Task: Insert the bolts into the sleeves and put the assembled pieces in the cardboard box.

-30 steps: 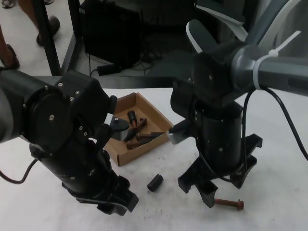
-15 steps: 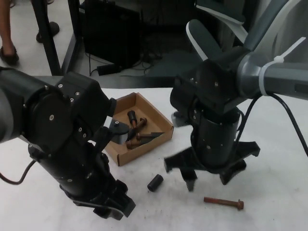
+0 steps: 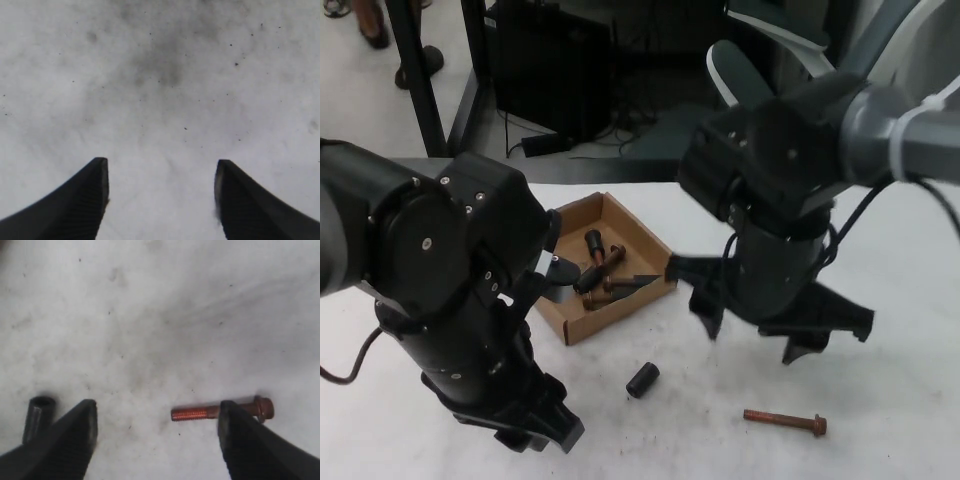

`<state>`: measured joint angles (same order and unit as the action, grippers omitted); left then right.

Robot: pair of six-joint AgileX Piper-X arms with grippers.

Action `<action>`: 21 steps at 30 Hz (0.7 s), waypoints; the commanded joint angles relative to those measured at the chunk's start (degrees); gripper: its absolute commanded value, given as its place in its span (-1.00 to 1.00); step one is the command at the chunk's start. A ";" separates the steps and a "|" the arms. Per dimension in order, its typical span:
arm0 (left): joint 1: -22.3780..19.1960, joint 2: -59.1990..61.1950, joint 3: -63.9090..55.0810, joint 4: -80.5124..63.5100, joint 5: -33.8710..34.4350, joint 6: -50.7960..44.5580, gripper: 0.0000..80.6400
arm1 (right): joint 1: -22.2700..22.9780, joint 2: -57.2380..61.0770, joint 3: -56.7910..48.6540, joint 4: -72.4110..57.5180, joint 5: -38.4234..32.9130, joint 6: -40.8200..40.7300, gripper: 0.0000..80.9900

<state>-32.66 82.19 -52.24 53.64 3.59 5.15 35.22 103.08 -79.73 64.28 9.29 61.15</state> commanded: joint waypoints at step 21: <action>-0.22 -0.31 -0.35 0.23 -0.70 -0.87 0.44 | 3.06 -1.58 11.45 3.78 -3.02 20.68 0.57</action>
<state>-32.66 82.19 -52.24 53.64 3.39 4.70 38.00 102.24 -68.84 68.68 6.92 80.30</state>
